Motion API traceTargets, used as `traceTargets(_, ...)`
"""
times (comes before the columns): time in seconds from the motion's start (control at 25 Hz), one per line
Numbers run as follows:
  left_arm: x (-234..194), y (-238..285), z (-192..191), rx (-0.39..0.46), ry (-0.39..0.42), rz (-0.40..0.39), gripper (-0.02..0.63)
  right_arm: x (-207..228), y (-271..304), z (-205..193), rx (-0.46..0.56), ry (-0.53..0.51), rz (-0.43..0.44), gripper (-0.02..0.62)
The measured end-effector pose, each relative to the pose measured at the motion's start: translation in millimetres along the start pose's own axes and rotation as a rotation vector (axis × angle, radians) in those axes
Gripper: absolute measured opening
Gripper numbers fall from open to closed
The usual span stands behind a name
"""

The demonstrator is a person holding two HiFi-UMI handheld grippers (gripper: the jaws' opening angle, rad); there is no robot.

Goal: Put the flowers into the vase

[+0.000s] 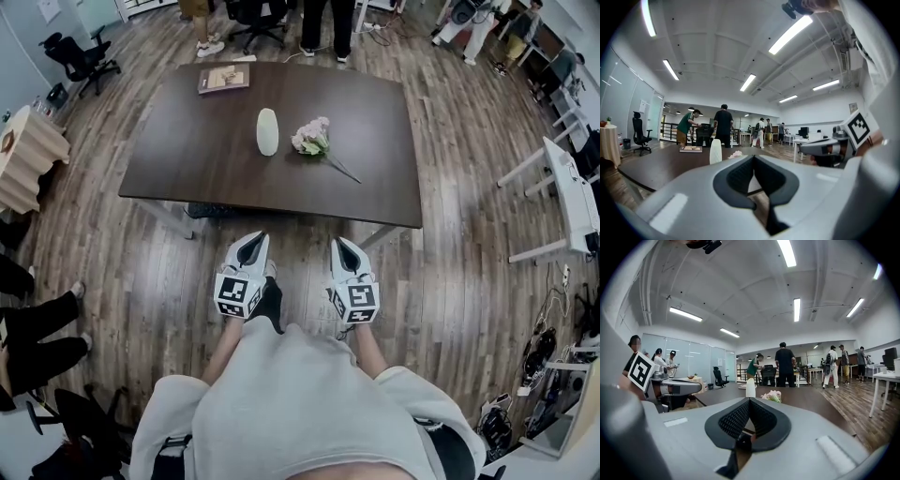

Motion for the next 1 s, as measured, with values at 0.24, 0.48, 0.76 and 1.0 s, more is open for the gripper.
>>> traceTargets(0.24, -67.3, 67.8, 16.9, -0.006, -0.011, -0.025, 0.011, 12.6, 89.4, 24.4, -0.019, 0.006, -0.017, -0.002)
traceTargets(0.48, -133.1, 130.5, 33.7, 0.003, -0.021, -0.039, 0.011, 20.4, 176.4, 53.4, -0.018, -0.01, -0.023, -0.002)
traceTargets(0.76, -187.3, 201.7, 58.8, 0.035, -0.013, -0.075, 0.011, 48.3, 252.5, 85.9, 0.007, -0.032, -0.079, -0.002)
traceTargets(1.0, -210.0, 230.8, 71.7, 0.055, -0.012, -0.083, 0.011, 64.3, 272.0, 94.3, 0.017, -0.018, -0.119, -0.002)
Point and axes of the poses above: the fingertips, and each gripper's own axes: y forward along the fingers, x to its right, z out of its top, the point moved 2 cm from there along -y, backward along the fingers, and after that the axes turned 3 degrees about z, right-handed, at the moved point
